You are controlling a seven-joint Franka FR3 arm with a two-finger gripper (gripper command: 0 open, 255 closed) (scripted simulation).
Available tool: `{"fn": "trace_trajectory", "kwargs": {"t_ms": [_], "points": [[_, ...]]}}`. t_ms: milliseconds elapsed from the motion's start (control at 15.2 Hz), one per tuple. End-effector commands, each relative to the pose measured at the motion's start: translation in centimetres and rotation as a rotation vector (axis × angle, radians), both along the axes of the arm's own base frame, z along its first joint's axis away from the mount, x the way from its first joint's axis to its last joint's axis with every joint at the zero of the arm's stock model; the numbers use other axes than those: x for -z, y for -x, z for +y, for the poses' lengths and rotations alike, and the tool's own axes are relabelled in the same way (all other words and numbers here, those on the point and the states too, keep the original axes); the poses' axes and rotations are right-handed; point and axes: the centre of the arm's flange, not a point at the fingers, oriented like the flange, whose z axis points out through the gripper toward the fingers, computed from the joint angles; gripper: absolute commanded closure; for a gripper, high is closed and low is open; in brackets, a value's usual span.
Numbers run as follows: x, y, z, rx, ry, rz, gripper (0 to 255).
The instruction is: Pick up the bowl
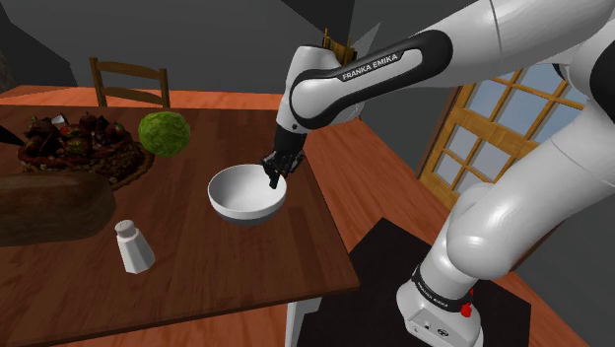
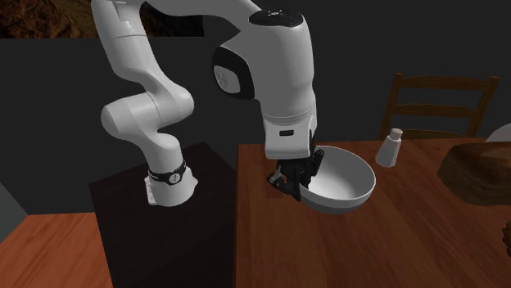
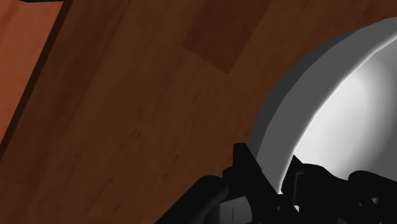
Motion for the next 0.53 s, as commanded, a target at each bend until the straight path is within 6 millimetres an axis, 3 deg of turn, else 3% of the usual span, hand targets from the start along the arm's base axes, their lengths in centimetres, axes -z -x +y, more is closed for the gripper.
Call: {"fn": "trace_trajectory", "kwargs": {"t_ms": [0,462], "points": [[0.04,0.0,0.01,0.0,0.0,0.0,255],[-0.48,0.01,0.01,0.0,0.0,0.0,255]]}}
